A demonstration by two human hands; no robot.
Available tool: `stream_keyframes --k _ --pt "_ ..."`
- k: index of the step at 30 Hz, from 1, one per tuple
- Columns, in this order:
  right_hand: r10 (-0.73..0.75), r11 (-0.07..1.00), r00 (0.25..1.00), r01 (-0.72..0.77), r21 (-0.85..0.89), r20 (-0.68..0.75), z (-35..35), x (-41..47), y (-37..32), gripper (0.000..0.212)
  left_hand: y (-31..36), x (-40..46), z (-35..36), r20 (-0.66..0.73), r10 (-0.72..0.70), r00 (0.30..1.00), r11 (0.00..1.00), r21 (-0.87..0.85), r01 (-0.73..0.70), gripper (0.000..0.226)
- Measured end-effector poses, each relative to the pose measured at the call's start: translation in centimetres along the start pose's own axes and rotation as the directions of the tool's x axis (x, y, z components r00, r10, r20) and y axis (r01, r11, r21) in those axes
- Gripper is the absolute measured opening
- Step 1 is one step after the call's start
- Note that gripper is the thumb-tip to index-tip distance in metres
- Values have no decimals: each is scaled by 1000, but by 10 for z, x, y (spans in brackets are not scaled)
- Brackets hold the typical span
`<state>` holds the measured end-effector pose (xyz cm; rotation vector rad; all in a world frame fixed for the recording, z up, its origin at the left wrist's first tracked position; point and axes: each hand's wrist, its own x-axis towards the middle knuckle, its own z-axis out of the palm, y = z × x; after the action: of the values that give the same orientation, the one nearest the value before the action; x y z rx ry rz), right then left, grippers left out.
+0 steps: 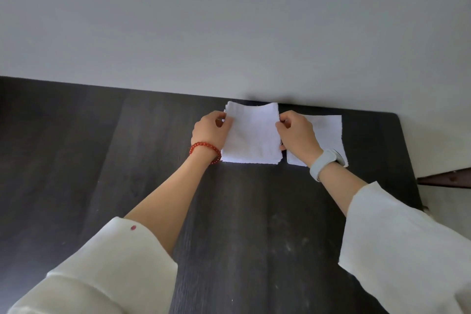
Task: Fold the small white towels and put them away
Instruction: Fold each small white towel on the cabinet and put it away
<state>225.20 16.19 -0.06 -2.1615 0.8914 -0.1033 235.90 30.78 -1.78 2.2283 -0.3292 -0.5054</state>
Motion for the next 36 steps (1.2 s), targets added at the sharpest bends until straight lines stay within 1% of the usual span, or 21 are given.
stream_keyframes --k 2,5,7,8,9,10,11,12,13,14,15,16,18,20,22,25,28,30,32,34,36 --pt "-12 999 1000 12 -37 -7 4 3 6 13 -4 2 3 3 -3 1000 1000 23 3 34" --pt "-32 989 999 28 -148 -22 8 2 11 14 -4 1 7 -9 -13 1000 999 47 14 35" --pt "-89 963 993 68 -260 -71 8 -2 10 22 -3 0 7 -31 -24 999 997 72 26 37" --pt "-157 931 984 117 -346 -89 9 -5 9 26 -3 -3 6 -51 -10 999 992 124 16 40" --pt "-244 878 966 184 -443 -83 11 -8 8 31 -4 -7 5 -87 56 995 976 216 -36 42" --pt "-327 809 944 253 -530 -49 13 -11 9 35 -7 -10 5 -115 185 976 937 320 -140 43" --pt "-372 741 928 302 -600 7 17 -12 9 41 -11 -11 7 -108 340 934 871 410 -270 45" --pt "-368 686 927 321 -653 70 21 -13 10 46 -15 -12 10 -68 470 880 784 490 -381 47" --pt "-327 645 937 317 -695 124 25 -12 11 51 -17 -12 12 28 521 853 691 573 -441 49" --pt "-266 620 950 299 -726 164 29 -12 12 55 -18 -12 13 144 487 861 615 644 -456 53" --pt "-209 607 960 279 -745 189 32 -11 14 57 -21 -12 15 230 408 884 573 689 -444 56" --pt "-174 596 963 270 -756 207 35 -10 15 58 -23 -11 16 278 327 903 557 715 -422 57" --pt "-159 571 960 281 -772 232 36 -9 15 58 -23 -13 17 309 254 917 554 730 -400 58" --pt "-173 585 958 285 -759 227 29 -9 9 56 -15 -17 14 308 245 919 570 722 -393 58" --pt "-188 669 965 261 -696 181 17 -15 2 52 -2 -22 4 250 274 929 607 704 -369 57" --pt "-254 822 964 258 -507 79 -10 -34 -7 41 22 -40 -13 139 309 941 671 669 -319 55" --pt "-277 913 960 251 -321 -38 -45 -65 -9 33 54 -69 -24 97 262 960 730 630 -263 55" --pt "-230 957 965 200 -210 -127 -73 -94 -5 32 79 -97 -24 101 276 956 777 563 -283 52" --pt "-142 988 972 126 -91 -186 -103 -129 10 32 104 -131 -14 98 337 936 807 482 -341 49" --pt "-76 997 974 78 0 -214 -137 -174 34 32 129 -176 6 120 388 914 807 434 -400 46" --pt "-36 998 969 47 43 -246 -164 -214 61 31 147 -219 28 156 401 903 809 402 -429 42"
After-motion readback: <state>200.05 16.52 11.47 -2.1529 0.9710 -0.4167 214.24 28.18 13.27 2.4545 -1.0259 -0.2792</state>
